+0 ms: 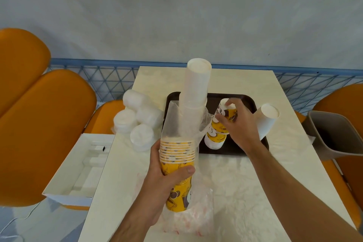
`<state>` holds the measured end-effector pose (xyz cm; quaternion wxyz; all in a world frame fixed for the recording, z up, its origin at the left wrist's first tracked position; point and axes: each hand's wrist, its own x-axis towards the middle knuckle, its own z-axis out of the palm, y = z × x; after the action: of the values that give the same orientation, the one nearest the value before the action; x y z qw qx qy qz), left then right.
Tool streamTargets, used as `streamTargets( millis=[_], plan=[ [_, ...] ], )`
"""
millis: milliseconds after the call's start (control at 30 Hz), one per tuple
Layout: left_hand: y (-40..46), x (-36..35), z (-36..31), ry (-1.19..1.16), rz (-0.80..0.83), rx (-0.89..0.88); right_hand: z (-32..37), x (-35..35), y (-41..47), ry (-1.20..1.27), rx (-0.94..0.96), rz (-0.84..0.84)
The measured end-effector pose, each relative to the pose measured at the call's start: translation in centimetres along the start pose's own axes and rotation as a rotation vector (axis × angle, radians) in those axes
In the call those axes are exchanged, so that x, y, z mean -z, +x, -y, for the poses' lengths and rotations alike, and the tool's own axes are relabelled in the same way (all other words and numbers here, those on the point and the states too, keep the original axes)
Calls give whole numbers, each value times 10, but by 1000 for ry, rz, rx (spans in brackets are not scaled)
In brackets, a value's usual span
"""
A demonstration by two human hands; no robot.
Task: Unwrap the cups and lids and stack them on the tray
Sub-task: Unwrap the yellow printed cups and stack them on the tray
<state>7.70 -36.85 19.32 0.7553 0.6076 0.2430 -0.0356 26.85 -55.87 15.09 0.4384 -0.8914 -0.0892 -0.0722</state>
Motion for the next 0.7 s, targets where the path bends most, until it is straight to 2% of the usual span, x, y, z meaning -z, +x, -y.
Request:
streamTargets(
  millis=[167,433,533,600,700],
  plan=[
    [3,0,0,4,3,-5,-25,-15,-18,-87,-11,86],
    [7,-1,-2,62,6,-43,-17,-4,-21,-162,1,85],
    [5,-3,-1,119,17,-71,9,13,-25,-47,63,-84],
    [4,-5,1,199,30,-107,37,29,-31,134,21,-151],
    [1,-7,0,342,58,-181,72,51,-43,372,38,-38]
  ],
)
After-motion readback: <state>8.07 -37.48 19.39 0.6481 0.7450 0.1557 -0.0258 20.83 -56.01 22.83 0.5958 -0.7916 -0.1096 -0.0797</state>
